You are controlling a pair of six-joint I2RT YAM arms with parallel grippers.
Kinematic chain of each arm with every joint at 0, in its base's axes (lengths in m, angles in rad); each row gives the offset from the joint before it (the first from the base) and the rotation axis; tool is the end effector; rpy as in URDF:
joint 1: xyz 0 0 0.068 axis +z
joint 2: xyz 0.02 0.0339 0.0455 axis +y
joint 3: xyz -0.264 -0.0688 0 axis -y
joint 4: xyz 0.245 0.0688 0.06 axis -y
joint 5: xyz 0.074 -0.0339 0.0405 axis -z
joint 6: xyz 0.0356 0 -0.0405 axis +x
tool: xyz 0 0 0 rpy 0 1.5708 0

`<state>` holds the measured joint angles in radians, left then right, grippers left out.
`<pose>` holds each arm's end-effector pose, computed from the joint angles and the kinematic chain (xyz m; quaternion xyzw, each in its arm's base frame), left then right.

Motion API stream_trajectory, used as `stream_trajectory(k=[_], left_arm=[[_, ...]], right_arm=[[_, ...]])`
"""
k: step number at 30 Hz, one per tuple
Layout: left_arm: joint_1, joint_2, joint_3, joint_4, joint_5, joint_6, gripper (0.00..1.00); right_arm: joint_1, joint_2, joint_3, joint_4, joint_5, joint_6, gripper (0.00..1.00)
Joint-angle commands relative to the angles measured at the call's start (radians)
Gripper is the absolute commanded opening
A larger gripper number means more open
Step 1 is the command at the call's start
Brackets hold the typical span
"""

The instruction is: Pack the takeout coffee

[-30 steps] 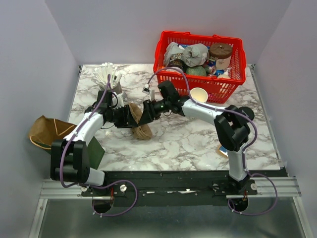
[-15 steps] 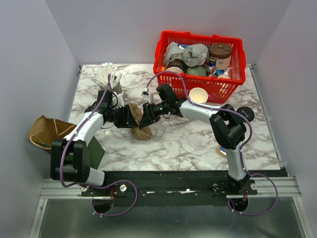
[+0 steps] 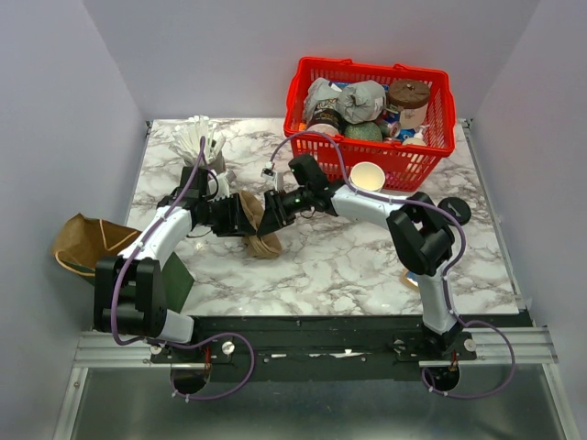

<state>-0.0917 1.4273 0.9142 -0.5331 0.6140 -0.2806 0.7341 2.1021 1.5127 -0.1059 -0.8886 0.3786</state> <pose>0.2737 -0.0458 0.2176 -0.0088 0.9239 -0.3326 0.1889 0.3266 0.3319 0.1930 -0.3239 0.7727 0.5327 0.1194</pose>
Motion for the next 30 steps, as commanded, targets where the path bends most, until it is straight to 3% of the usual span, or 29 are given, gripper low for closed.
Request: stream_trajectory(k=[1, 12, 18, 20, 21, 30], left_arm=[[0.01, 0.038, -0.035, -0.053, -0.155, 0.052, 0.48], [0.01, 0.042, -0.031, -0.05, -0.154, 0.057, 0.48], [0.012, 0.038, -0.035, -0.051, -0.154, 0.06, 0.48], [0.012, 0.036, -0.037, -0.051, -0.157, 0.064, 0.48], [0.012, 0.036, -0.037, -0.053, -0.158, 0.066, 0.48], [0.013, 0.036, -0.043, -0.047, -0.165, 0.069, 0.48]], right_arm=[[0.007, 0.033, 0.027, 0.009, -0.021, 0.008, 0.42], [0.007, 0.039, 0.034, -0.009, 0.01, 0.0, 0.37], [0.007, 0.026, 0.029, -0.023, 0.045, -0.009, 0.22], [0.002, 0.016, 0.027, -0.046, 0.078, -0.023, 0.02], [0.001, 0.0, 0.027, -0.061, 0.147, -0.026, 0.0], [-0.076, -0.111, 0.012, -0.103, 0.35, -0.043, 0.0]])
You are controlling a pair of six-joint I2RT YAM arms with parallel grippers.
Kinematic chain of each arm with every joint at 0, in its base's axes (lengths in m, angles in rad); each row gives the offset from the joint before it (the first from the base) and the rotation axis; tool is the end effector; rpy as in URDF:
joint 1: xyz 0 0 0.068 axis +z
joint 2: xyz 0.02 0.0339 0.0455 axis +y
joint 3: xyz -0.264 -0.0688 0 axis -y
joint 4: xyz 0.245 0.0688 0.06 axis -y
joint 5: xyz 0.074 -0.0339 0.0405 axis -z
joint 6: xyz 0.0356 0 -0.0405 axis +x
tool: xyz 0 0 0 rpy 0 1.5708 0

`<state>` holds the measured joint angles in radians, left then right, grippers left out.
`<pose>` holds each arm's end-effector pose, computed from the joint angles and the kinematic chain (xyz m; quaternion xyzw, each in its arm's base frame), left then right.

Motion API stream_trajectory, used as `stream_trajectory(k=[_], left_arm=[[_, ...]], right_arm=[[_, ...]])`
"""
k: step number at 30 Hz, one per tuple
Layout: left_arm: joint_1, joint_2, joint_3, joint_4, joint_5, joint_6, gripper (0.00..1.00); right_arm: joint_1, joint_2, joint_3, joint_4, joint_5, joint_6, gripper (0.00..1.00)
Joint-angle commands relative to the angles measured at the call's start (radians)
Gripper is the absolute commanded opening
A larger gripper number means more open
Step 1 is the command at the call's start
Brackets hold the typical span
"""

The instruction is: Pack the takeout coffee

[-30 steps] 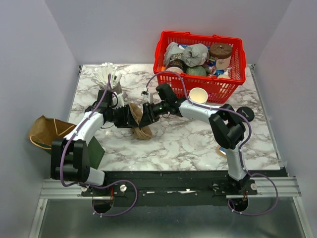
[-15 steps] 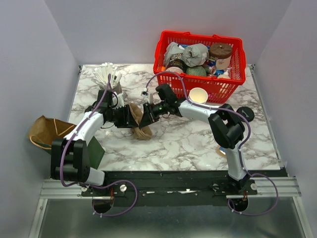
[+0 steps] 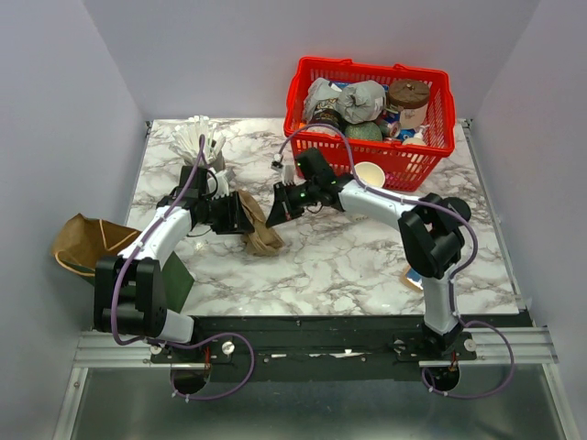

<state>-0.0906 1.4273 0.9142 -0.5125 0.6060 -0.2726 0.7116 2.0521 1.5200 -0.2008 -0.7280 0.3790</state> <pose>0.2757 -0.0454 0.2185 -0.0035 0.9227 -0.3291 0.2008 0.3318 0.3174 0.2076 -0.2841 0.8179 0.4752 0.1563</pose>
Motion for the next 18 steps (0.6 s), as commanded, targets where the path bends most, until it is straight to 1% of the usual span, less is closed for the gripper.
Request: stream_trajectory(k=[1, 6, 14, 18], left_arm=[[0.011, 0.035, -0.044, -0.067, -0.157, 0.061, 0.48], [0.011, 0.042, -0.046, -0.063, -0.161, 0.069, 0.48], [0.011, 0.035, -0.035, -0.06, -0.155, 0.075, 0.48], [0.012, 0.036, -0.034, -0.069, -0.158, 0.087, 0.48]], right_arm=[[-0.058, -0.066, 0.011, -0.012, 0.188, -0.048, 0.0], [-0.058, -0.086, 0.046, -0.017, 0.154, -0.055, 0.01], [-0.058, -0.132, 0.008, -0.022, 0.194, -0.022, 0.01], [-0.058, -0.153, 0.005, -0.026, 0.207, -0.035, 0.0]])
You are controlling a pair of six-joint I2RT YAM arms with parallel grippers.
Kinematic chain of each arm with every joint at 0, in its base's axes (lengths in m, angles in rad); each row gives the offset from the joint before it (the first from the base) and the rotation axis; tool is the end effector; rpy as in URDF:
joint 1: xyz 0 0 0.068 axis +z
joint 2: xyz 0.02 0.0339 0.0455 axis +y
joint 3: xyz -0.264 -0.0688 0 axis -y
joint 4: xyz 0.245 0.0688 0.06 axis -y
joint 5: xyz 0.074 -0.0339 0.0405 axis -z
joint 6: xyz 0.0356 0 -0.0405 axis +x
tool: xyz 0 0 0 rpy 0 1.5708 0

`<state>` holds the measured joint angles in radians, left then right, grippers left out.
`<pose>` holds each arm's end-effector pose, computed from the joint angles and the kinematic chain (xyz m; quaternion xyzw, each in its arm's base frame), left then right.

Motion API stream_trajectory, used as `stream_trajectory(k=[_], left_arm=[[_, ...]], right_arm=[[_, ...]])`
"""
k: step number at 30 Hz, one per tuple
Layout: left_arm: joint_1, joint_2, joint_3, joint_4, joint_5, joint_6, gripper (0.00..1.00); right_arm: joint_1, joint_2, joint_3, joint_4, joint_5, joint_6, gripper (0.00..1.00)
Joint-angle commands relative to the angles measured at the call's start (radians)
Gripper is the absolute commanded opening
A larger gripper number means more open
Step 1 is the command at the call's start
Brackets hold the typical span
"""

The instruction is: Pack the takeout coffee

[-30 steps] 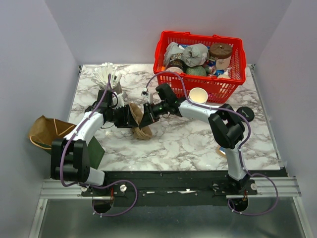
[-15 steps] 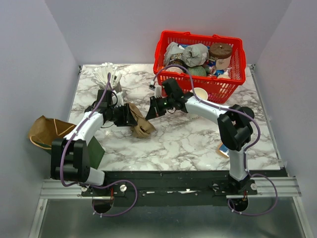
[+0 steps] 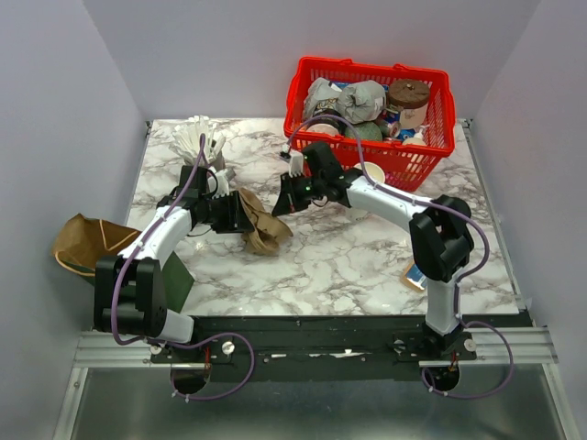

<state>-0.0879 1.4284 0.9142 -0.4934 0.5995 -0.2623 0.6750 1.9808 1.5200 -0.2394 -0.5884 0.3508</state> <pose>0.2777 -0.0446 0.2191 0.0018 0.9214 -0.3256 0.2120 0.3394 0.2970 0.2337 -0.2607 0.8367 0.4271 0.2226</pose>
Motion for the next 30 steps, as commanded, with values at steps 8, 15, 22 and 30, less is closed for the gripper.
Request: stream_trajectory(k=[8, 15, 22, 30], left_arm=[[0.011, 0.033, -0.034, -0.088, -0.15, 0.077, 0.48], [0.014, 0.026, -0.011, -0.083, -0.121, 0.066, 0.47], [0.019, -0.023, 0.029, 0.061, 0.0, -0.011, 0.52], [0.02, -0.037, 0.057, 0.049, -0.042, -0.049, 0.53]], right_arm=[[-0.022, -0.115, 0.04, 0.011, 0.093, -0.061, 0.0], [-0.023, -0.116, 0.048, -0.009, 0.039, -0.107, 0.0], [-0.022, -0.111, 0.012, -0.014, 0.033, -0.113, 0.0], [-0.017, -0.22, 0.043, -0.049, 0.088, -0.34, 0.0]])
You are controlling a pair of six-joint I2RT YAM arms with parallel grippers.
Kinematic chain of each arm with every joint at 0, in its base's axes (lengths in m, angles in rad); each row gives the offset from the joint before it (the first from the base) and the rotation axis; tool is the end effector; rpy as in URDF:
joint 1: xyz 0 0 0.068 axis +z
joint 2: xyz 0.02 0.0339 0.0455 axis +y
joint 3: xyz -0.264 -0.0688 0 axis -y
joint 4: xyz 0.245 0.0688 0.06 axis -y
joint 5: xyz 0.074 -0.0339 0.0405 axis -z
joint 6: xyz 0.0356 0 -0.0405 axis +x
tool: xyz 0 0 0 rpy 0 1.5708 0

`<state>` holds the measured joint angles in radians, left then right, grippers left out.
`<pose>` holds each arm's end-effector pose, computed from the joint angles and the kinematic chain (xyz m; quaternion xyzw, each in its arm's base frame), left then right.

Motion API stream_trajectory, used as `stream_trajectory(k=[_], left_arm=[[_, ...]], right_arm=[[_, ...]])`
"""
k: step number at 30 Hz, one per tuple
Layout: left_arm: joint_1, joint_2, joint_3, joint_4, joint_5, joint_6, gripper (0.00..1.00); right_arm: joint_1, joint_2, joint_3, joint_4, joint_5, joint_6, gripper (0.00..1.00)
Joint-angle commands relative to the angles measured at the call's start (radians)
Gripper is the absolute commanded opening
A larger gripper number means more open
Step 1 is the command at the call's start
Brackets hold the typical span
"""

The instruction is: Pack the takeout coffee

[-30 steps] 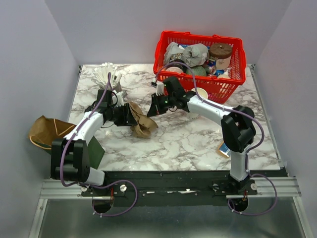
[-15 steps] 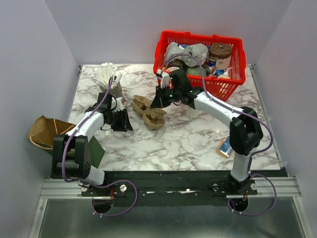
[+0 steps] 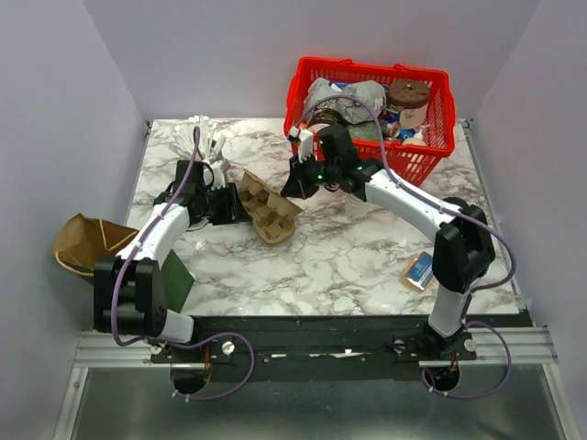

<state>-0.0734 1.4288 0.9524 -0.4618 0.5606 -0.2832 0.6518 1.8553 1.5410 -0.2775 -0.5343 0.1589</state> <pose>0.2873 -0.0401 0.2318 -0.0101 0.9173 -0.3118 0.2475 0.3328 0.2768 0.2898 -0.3280 0.7953 0.3929 0.3249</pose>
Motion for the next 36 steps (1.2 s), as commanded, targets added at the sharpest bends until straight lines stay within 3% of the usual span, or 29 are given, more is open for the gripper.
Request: stream_trajectory(k=[1, 10, 16, 23, 32, 36], left_arm=[[0.007, -0.039, 0.016, 0.017, -0.01, -0.027, 0.53], [0.017, -0.008, -0.001, 0.049, -0.036, -0.065, 0.53], [0.015, 0.033, 0.028, 0.055, -0.054, -0.051, 0.53], [-0.003, 0.002, 0.025, 0.008, -0.111, 0.225, 0.52], [-0.032, -0.042, -0.015, -0.15, -0.059, 0.821, 0.49], [-0.049, -0.045, -0.047, -0.144, -0.08, 0.898, 0.49]], right_arm=[[0.006, -0.106, 0.013, -0.012, 0.045, -0.188, 0.01], [0.014, -0.223, -0.103, -0.037, 0.1, -0.444, 0.01], [0.014, -0.434, -0.32, -0.118, 0.112, -0.697, 0.01], [0.014, -0.757, -0.631, -0.25, 0.077, -0.949, 0.0], [0.014, -1.143, -0.93, -0.405, 0.135, -1.298, 0.01], [0.014, -1.266, -1.045, -0.463, 0.204, -1.4, 0.0]])
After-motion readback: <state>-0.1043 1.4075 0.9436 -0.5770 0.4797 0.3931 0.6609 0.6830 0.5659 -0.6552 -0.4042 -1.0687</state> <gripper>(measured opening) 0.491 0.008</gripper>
